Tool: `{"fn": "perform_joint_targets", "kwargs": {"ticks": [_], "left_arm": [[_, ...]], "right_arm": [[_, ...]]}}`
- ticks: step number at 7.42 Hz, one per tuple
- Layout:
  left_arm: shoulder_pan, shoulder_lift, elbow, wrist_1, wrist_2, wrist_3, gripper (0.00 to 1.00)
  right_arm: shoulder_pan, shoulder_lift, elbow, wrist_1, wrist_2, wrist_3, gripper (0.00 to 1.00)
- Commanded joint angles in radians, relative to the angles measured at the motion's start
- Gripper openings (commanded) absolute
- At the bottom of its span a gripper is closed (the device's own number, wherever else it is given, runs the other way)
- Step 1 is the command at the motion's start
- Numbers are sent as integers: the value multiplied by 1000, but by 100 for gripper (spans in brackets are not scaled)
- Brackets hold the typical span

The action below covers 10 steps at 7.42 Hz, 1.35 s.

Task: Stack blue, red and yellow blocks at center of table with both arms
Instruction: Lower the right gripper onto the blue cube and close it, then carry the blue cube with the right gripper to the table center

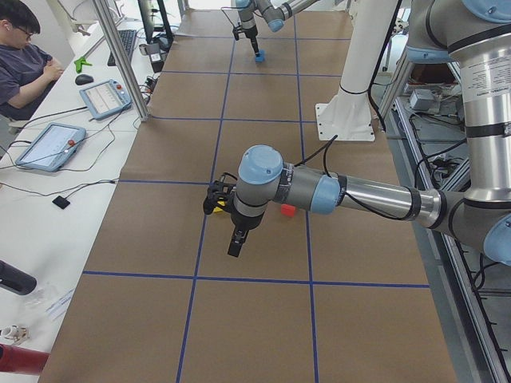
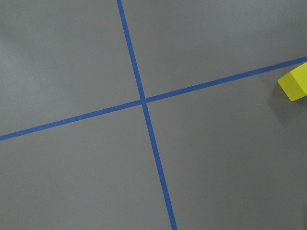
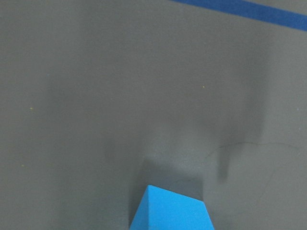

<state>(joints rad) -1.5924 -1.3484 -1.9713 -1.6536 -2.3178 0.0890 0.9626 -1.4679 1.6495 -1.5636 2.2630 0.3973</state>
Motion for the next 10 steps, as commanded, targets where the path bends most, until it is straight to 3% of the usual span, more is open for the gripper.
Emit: {"fn": "perform_joint_targets", "kwargs": {"ticks": [1,3,4,5,6,8,10], "left_arm": [[-1,-2,-14,2,0,-2,100],[-1,-2,-23,2,0,-2,100],[-1,-2,-24,2,0,-2,100],[-1,-3,-24,2,0,-2,100],[-1,-3,-26,2,0,-2,100],[-1,-3,-27,2,0,0,100],[-1,-5,-29,2,0,-2,100]], "right_arm": [[-7,0,-11,-3,9,5,78],[-7,0,-1,-1,49,46,0],[-7,6,6,-1,52,46,0],[-4,11,71,-22,50,52,0],[40,43,134,-117,87,52,0],[59,353,104,-382,122,52,0],[-25,612,-93,-397,112,92,0]]}}
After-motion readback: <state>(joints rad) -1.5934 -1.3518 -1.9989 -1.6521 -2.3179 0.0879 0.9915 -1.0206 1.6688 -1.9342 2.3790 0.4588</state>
